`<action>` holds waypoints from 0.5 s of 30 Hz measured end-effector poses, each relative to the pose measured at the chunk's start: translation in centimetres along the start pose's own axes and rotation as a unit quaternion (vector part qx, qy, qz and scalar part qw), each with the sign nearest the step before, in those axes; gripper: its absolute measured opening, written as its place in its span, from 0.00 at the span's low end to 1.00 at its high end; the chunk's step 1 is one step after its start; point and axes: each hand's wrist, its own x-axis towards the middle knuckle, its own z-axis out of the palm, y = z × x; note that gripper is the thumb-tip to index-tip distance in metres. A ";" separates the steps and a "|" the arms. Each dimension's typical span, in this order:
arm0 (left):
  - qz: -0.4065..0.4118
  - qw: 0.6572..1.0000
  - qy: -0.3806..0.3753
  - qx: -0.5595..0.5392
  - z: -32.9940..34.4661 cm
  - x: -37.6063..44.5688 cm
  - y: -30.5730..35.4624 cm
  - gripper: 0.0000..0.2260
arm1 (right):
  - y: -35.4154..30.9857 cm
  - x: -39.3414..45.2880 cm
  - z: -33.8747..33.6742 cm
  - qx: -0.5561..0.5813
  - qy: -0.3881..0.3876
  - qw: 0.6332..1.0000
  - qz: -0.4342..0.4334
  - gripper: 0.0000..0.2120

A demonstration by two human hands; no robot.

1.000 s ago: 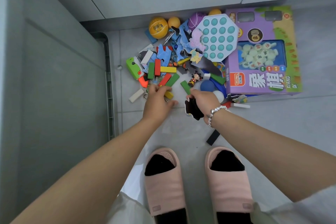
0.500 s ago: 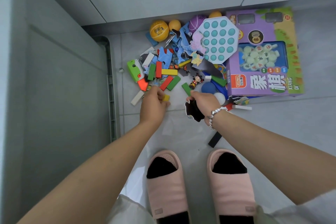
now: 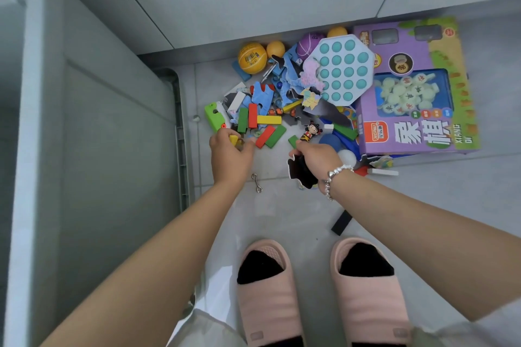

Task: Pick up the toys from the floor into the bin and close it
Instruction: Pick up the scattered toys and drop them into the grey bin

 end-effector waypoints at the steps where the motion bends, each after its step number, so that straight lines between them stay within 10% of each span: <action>1: -0.002 1.000 -0.006 0.016 -0.1 0.1 -0.2 0.15 | -0.1 0.0 0.0 -0.007 0.001 1.000 -0.005 0.19; 15: 0.059 0.996 -0.042 0.055 0.2 0.4 -1.5 0.15 | 0.5 0.5 -0.1 -0.058 -0.024 0.998 -0.030 0.16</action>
